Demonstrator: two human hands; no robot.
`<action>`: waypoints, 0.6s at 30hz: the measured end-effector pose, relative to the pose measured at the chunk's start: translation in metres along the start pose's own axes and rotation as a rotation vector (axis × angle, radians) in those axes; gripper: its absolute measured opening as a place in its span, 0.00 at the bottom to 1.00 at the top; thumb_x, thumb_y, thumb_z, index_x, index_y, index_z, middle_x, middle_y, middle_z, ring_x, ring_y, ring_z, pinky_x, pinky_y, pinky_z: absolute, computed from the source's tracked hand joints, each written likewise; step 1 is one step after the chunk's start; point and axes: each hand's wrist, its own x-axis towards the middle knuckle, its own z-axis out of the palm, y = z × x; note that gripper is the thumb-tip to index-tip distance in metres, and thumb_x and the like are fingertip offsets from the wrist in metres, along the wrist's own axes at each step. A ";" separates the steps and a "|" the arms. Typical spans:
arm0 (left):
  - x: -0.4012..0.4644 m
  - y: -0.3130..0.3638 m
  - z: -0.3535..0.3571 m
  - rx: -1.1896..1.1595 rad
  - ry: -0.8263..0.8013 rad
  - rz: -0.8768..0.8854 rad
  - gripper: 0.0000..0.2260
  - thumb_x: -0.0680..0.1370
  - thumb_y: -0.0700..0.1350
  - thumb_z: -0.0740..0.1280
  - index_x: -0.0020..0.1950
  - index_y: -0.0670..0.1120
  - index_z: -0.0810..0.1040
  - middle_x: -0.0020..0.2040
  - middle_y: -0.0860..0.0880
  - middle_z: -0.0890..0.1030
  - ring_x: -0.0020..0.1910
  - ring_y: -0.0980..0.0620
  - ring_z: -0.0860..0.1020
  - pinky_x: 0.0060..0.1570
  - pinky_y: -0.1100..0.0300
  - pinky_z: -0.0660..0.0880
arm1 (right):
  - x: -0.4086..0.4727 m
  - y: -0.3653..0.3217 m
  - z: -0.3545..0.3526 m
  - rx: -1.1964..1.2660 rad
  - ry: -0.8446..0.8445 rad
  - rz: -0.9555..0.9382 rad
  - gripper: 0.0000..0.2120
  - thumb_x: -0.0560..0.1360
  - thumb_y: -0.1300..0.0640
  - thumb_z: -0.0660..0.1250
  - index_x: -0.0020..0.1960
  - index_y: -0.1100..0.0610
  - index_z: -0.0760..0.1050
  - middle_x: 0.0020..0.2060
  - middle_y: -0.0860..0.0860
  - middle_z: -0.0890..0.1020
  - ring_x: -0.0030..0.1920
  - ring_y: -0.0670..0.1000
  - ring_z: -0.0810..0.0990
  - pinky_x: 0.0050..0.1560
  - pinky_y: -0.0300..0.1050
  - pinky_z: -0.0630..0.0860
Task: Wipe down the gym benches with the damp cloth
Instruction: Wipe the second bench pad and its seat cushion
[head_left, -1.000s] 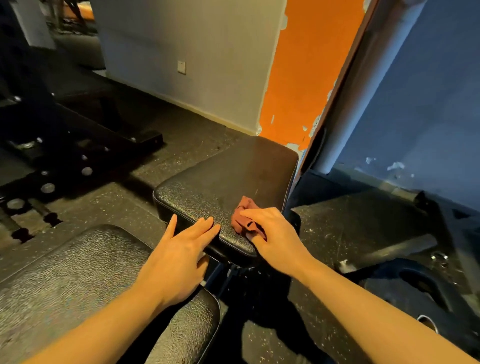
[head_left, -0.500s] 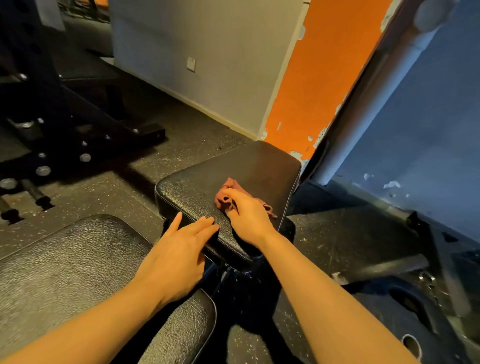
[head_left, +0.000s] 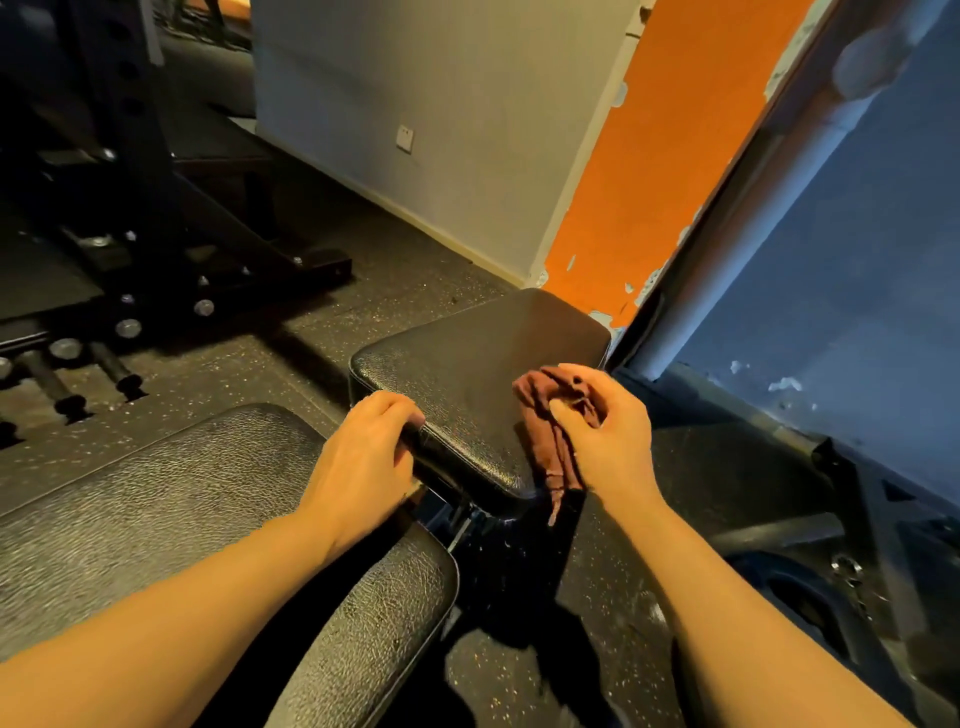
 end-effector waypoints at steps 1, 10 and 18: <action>0.000 -0.002 -0.004 0.021 -0.002 -0.006 0.15 0.74 0.35 0.65 0.58 0.46 0.77 0.60 0.53 0.74 0.61 0.53 0.71 0.58 0.63 0.66 | 0.004 0.001 0.001 -0.040 0.009 -0.021 0.18 0.73 0.61 0.72 0.61 0.49 0.76 0.53 0.39 0.78 0.52 0.31 0.74 0.58 0.29 0.71; -0.006 -0.040 -0.034 0.381 -0.195 0.016 0.17 0.81 0.53 0.59 0.66 0.50 0.76 0.66 0.53 0.75 0.70 0.53 0.67 0.74 0.52 0.53 | -0.001 0.024 0.040 -0.441 -0.516 0.009 0.21 0.82 0.56 0.57 0.74 0.44 0.64 0.78 0.49 0.55 0.78 0.52 0.49 0.74 0.46 0.46; -0.009 -0.043 -0.027 0.443 -0.232 0.038 0.33 0.76 0.60 0.39 0.74 0.48 0.66 0.74 0.51 0.66 0.76 0.51 0.57 0.72 0.56 0.40 | 0.021 0.003 0.103 -0.364 -0.575 -0.153 0.24 0.79 0.65 0.61 0.73 0.51 0.68 0.78 0.51 0.56 0.77 0.49 0.52 0.68 0.31 0.46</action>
